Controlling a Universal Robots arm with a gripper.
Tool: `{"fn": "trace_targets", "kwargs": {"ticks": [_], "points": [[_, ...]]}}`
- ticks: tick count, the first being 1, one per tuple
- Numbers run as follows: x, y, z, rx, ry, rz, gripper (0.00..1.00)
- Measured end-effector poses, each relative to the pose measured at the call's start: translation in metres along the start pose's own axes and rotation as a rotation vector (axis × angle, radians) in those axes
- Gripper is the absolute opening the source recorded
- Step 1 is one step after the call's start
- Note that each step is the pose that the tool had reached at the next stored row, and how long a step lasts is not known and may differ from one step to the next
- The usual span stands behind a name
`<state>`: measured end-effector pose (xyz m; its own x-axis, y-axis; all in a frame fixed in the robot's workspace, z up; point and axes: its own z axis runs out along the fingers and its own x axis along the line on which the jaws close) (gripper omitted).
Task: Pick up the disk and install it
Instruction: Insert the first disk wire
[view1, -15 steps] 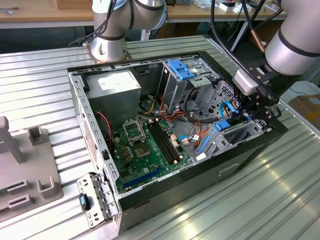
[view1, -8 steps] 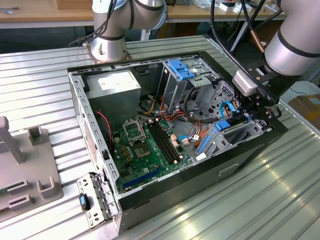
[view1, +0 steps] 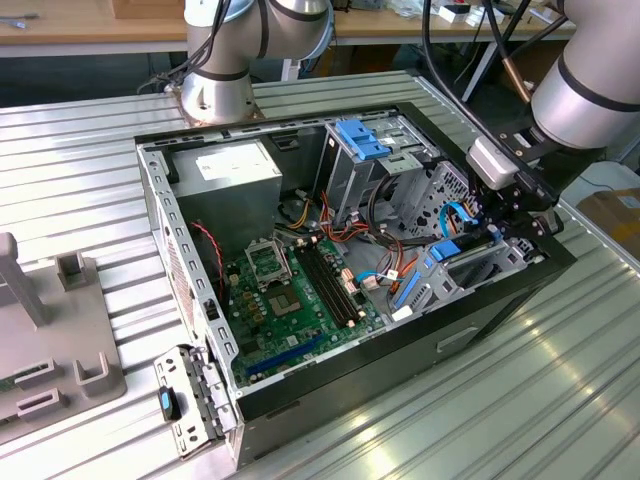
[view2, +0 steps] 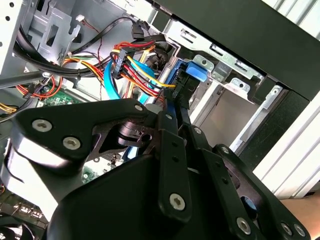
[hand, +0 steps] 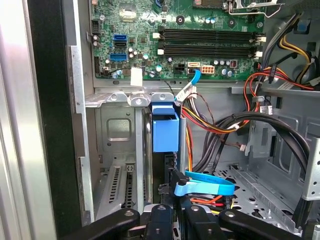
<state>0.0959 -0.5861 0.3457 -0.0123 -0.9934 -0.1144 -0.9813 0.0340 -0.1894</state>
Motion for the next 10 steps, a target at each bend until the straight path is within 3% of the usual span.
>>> {"fn": "trace_targets", "kwargs": {"ticks": [10], "points": [[-0.0001, 0.0004, 0.0020, 0.0002, -0.0001, 0.000, 0.16]]}}
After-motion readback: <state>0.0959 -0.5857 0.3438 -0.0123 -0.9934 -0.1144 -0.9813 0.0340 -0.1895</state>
